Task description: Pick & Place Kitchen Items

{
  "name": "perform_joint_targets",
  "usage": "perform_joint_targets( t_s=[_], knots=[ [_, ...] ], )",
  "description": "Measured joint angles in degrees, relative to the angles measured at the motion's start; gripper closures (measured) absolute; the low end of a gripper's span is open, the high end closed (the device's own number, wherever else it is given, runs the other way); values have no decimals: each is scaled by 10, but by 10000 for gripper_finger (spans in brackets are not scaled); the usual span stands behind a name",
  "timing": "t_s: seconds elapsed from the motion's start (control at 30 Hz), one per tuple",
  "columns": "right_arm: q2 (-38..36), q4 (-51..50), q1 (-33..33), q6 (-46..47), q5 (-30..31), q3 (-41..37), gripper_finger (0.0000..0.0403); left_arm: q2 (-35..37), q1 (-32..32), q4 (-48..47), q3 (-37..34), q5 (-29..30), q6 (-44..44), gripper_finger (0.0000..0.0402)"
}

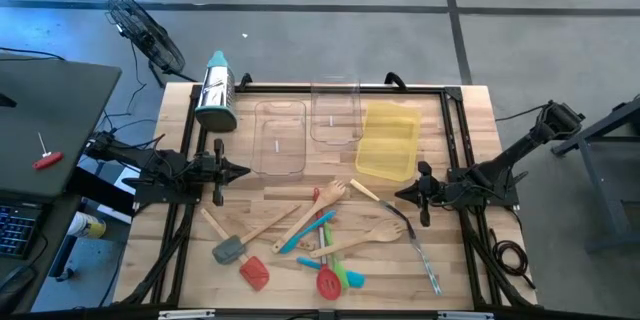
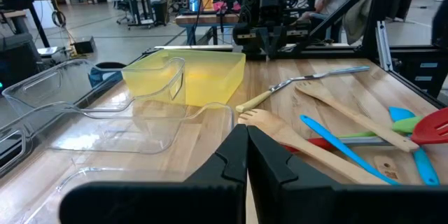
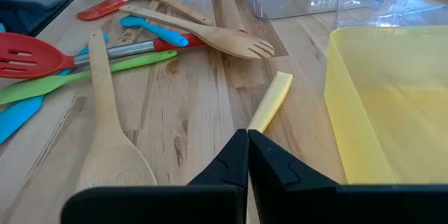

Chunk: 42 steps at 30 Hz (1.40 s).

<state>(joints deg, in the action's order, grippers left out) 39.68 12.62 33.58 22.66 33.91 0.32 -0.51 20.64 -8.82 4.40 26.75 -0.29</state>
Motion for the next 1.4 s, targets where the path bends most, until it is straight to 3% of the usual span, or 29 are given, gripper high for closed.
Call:
perform_joint_targets(
  t_s=[0.5,0.57,0.7,0.83,0.93,1.0,1.1,1.17,1.3,1.4],
  knots=[
    [0,0,0,0,1,0,400,0,0,0,0,0,0,402],
    [0,3,0,-18,35,0,400,0,0,0,0,0,0,402],
    [0,75,0,-33,120,0,400,0,0,1,0,0,0,402],
    [0,196,0,-3,122,0,400,0,0,37,-3,0,-33,402],
    [0,294,-3,-40,118,4,400,0,0,71,-5,3,-88,402],
    [0,298,-12,-81,83,28,400,0,0,96,-5,12,-92,402],
    [0,226,-30,-138,30,100,400,0,0,121,-3,38,-87,402],
    [3,129,-47,-140,30,162,400,0,0,122,-3,47,-87,402],
    [35,-75,-90,-97,32,284,400,0,0,123,-3,68,-86,402],
    [73,-170,-125,-62,32,346,400,0,0,121,-2,68,-86,402]
  ],
)
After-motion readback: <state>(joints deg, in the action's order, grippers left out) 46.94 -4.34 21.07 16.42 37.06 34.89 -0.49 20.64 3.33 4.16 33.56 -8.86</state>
